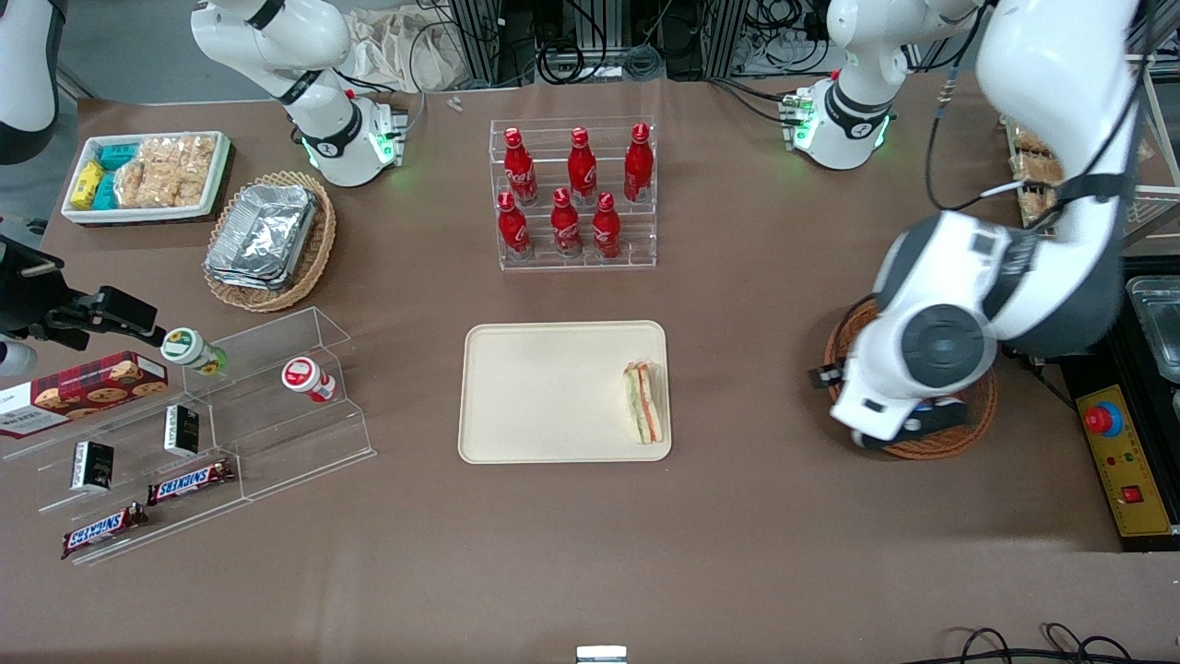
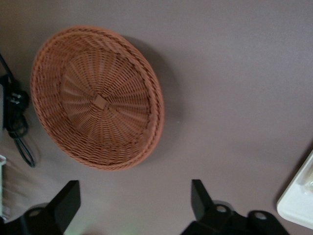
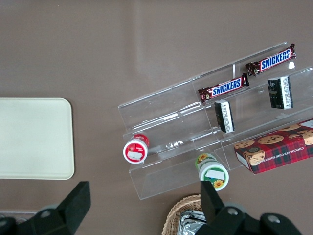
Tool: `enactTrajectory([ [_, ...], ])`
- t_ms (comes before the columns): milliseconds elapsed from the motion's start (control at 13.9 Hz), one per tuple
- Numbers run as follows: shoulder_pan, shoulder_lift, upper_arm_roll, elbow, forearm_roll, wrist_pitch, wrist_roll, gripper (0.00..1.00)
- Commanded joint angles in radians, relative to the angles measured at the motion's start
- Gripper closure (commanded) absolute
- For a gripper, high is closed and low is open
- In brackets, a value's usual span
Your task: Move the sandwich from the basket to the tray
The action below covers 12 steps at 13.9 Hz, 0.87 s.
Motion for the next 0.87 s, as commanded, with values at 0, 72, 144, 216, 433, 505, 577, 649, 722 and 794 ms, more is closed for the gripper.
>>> enactTrajectory([
  [0, -0.016, -0.077, 0.077, -0.03, -0.047, -0.008, 0.131, 0.0],
  [72, -0.028, -0.097, 0.121, -0.03, -0.099, -0.008, 0.18, 0.0],
  [144, -0.052, -0.117, 0.177, -0.031, -0.13, -0.008, 0.241, 0.0],
  [216, -0.088, -0.133, 0.239, -0.031, -0.159, -0.008, 0.298, 0.0],
  [433, -0.172, -0.169, 0.393, -0.031, -0.226, -0.004, 0.392, 0.0],
  [505, -0.192, -0.182, 0.441, -0.031, -0.248, -0.002, 0.442, 0.0],
  [577, -0.22, -0.191, 0.496, -0.027, -0.268, -0.002, 0.498, 0.0],
  [649, -0.255, -0.197, 0.565, -0.022, -0.285, -0.002, 0.571, 0.0],
  [722, -0.289, -0.199, 0.624, -0.021, -0.299, -0.002, 0.634, 0.0],
  [794, -0.31, -0.205, 0.668, -0.019, -0.303, 0.004, 0.689, 0.0],
])
